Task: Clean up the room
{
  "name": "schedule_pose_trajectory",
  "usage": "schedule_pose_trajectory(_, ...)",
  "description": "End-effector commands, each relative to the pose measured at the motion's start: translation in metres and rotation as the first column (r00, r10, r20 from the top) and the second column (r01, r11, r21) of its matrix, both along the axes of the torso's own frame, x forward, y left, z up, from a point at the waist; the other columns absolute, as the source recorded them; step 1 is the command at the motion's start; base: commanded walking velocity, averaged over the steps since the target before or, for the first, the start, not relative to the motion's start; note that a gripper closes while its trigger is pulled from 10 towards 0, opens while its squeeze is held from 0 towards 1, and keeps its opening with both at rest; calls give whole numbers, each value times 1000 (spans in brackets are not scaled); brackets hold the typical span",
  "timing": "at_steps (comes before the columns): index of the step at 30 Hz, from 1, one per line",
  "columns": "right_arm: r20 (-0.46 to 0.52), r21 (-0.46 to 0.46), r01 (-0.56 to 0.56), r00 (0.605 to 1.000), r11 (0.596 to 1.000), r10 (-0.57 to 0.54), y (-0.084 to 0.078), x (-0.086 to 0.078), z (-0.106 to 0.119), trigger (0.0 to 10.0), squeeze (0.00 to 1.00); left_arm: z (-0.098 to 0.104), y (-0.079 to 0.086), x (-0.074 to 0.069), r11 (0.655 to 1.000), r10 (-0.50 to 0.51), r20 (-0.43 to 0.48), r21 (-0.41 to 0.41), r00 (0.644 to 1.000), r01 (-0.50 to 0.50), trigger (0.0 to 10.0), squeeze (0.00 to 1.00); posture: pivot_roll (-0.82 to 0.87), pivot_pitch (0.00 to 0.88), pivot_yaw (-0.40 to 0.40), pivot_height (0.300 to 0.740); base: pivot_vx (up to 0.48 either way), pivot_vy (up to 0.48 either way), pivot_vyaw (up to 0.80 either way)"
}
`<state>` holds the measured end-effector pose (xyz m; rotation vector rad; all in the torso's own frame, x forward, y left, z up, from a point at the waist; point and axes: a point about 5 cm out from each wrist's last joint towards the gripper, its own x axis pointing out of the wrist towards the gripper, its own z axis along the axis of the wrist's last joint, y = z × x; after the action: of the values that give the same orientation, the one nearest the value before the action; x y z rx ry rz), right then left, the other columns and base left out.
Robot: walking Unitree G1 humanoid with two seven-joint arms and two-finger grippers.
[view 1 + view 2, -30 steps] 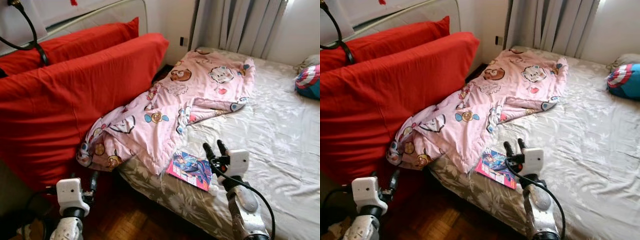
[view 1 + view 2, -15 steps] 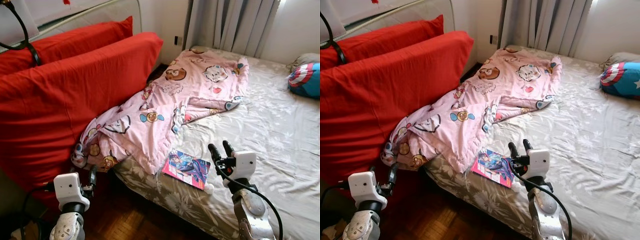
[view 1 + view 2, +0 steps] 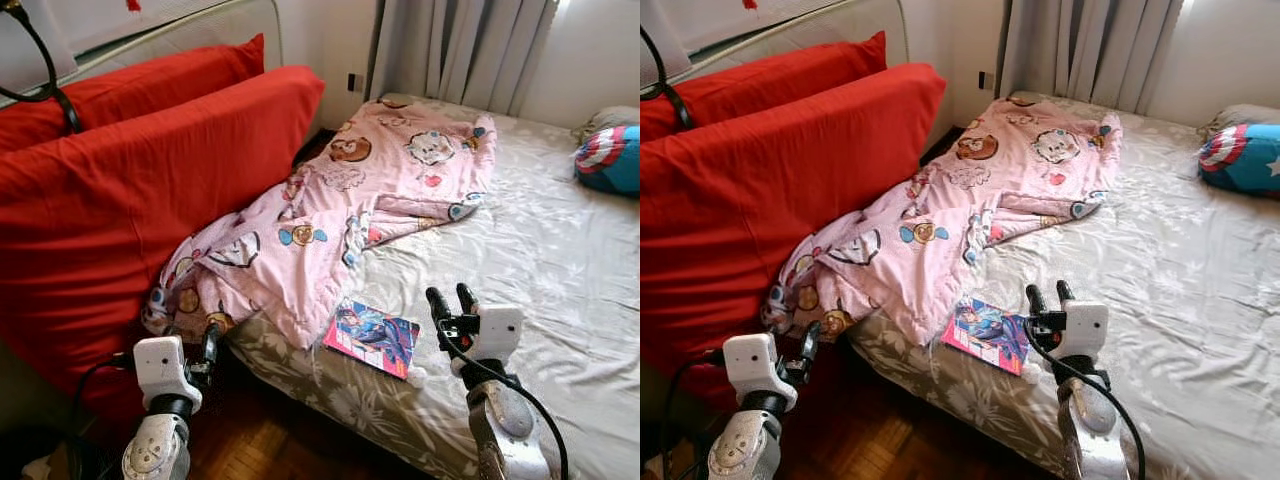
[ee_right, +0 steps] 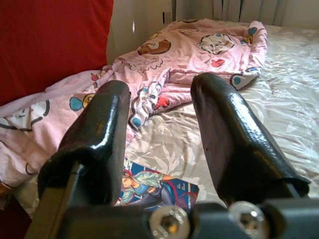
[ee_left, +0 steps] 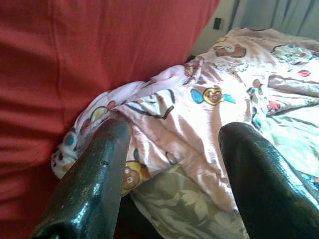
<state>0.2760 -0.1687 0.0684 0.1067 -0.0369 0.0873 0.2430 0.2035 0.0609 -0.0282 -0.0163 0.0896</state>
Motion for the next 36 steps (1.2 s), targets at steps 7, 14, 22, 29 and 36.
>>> schedule_pose_trajectory(7,11,20,-3,1000,1000,3,0,-1,4,10000,1000,-3,-5,-3,1000,-26,-25,-4,999,26,10000,0,-180,83,6,740,0,0,0)
schedule_pose_trajectory(14,4,16,-19,1000,1000,19,4,-1,4,10000,1000,-4,-6,-5,1000,-24,-31,-6,999,24,10000,0,-172,88,-2,740,0,0,0)
schedule_pose_trajectory(22,-6,-4,-19,1000,1000,19,2,0,4,10000,0,-4,-9,-3,999,-29,-32,-15,999,28,10000,0,-179,99,-7,740,0,0,0)
schedule_pose_trajectory(29,-44,-10,-12,999,1000,12,3,3,1,10000,0,-4,-9,-3,1000,-21,-34,-19,999,20,10000,0,-169,104,-14,740,0,0,0)
schedule_pose_trajectory(36,-61,-13,-27,998,1000,26,6,4,0,10000,0,-4,-6,-4,1000,-7,-35,-17,999,7,10000,0,-173,115,-17,710,0,0,0)
